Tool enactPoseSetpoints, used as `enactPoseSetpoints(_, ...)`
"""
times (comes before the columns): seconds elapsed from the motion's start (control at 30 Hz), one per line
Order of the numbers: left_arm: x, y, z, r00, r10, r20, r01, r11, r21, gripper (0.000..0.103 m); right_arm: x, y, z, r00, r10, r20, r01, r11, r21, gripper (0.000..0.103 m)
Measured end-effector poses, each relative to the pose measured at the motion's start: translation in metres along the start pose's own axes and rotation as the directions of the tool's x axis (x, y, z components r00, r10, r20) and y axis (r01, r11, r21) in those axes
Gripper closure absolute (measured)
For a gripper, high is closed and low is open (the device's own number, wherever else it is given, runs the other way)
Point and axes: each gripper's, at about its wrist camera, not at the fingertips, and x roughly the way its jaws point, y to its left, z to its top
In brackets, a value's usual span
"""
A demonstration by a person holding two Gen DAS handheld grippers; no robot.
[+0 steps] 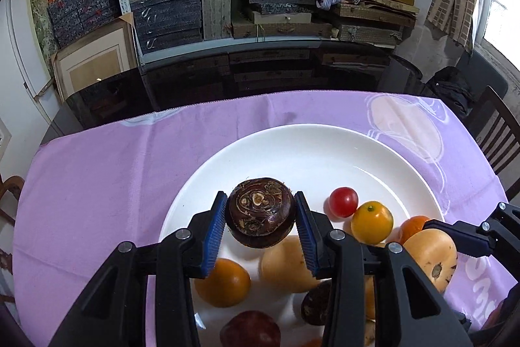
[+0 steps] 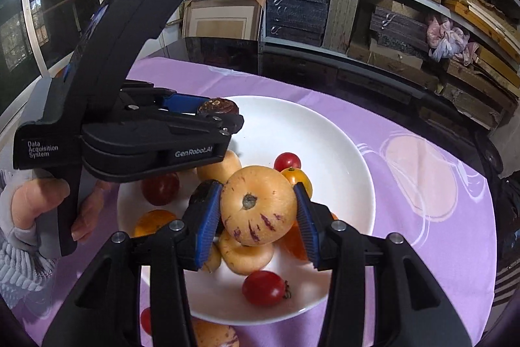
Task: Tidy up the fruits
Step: 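Carry the pear and brown fruit onto the white plate and open both tools, then move the left tool to a red tomato while the right tool approaches a dark red plum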
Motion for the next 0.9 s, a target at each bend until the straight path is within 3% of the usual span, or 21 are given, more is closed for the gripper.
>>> enactPoseSetpoints(0.27,0.027,0.007,-0.005,0.999,0.0,-0.032,0.0,1.0,-0.015,0.06,0.035,-0.007,0.0,0.999,-0.001,-0.046,0.0,1.0,-0.007,0.059)
enactPoseSetpoints(0.4,0.023,0.009,-0.005,1.0,0.012,-0.01,-0.012,1.0,-0.02,0.059,0.038,-0.005,0.0,0.999,0.0,-0.039,0.0,1.0,-0.011,0.059)
enactPoseSetpoints(0.5,0.018,0.007,-0.004,0.999,0.041,0.007,-0.041,0.999,-0.004,0.043,0.037,-0.004,0.0,1.0,0.001,-0.031,-0.001,1.0,-0.014,0.058)
enactPoseSetpoints(0.7,-0.009,0.001,-0.012,0.996,0.063,0.067,-0.064,0.998,0.016,0.041,0.01,-0.001,-0.003,1.0,0.005,0.011,-0.004,1.0,-0.002,0.055)
enactPoseSetpoints(0.9,-0.052,-0.007,-0.035,0.987,0.082,0.139,-0.086,0.996,0.027,0.039,-0.035,-0.001,-0.024,0.998,-0.002,0.063,0.002,1.0,0.005,0.045)
